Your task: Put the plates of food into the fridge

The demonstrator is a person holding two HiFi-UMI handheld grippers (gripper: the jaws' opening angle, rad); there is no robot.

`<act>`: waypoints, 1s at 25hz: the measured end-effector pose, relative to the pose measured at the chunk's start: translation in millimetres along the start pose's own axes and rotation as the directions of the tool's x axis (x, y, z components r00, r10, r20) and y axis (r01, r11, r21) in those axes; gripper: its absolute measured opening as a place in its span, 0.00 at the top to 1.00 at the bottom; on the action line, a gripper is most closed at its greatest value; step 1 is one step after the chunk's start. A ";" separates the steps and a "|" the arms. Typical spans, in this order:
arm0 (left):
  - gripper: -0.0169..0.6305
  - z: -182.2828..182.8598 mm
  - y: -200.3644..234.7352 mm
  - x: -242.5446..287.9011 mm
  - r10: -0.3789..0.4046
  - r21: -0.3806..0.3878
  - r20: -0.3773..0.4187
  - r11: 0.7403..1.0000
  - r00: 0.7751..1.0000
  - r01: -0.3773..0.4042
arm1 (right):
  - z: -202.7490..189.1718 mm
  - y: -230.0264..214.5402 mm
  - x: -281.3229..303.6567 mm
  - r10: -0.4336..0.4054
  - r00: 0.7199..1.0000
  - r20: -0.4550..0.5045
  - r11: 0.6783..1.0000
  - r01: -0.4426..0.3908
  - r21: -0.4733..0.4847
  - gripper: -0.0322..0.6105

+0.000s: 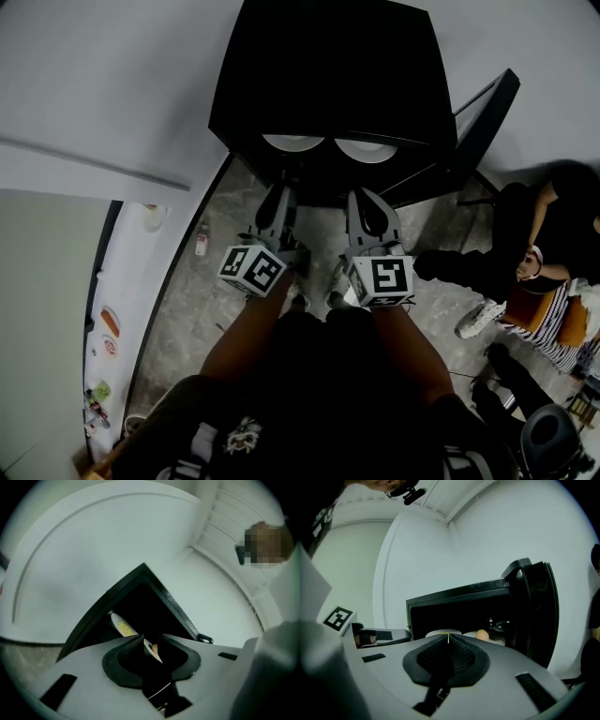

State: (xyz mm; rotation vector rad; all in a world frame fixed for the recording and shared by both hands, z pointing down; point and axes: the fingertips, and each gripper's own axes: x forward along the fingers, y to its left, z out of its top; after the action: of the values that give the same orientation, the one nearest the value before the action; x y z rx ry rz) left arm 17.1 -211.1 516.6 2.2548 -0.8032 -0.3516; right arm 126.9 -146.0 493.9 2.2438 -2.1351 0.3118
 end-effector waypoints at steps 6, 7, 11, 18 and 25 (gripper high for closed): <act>0.90 25.0 -50.4 -18.3 -0.058 0.398 -0.030 0.915 0.998 0.065 | 20.3 16.9 -9.7 0.034 0.997 0.076 0.996 -0.027 -0.090 0.91; 0.91 30.0 -57.1 -21.5 -0.062 0.442 -0.030 0.894 0.998 0.069 | 22.4 20.7 -12.9 0.040 0.996 0.078 0.995 -0.033 -0.096 0.91; 0.94 40.6 -78.9 -34.6 -0.062 0.581 -0.052 0.810 0.997 0.080 | 34.5 33.3 -26.5 0.058 0.993 0.105 0.992 -0.046 -0.113 0.91; 0.94 44.8 -93.0 -44.1 -0.033 0.642 -0.077 0.763 0.997 0.075 | 69.9 43.8 -34.7 0.070 0.978 0.198 0.985 -0.037 -0.169 0.91; 0.94 49.5 -105.6 -43.8 -0.059 0.633 -0.060 0.769 0.996 0.084 | 83.0 52.4 -41.6 0.081 0.967 0.243 0.980 -0.032 -0.196 0.91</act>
State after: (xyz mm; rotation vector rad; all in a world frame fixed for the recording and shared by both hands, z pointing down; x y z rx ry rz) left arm 7.8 -150.6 408.1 2.9237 -0.9152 -0.0636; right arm 83.7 -121.2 399.6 2.2172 -2.2358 -0.1798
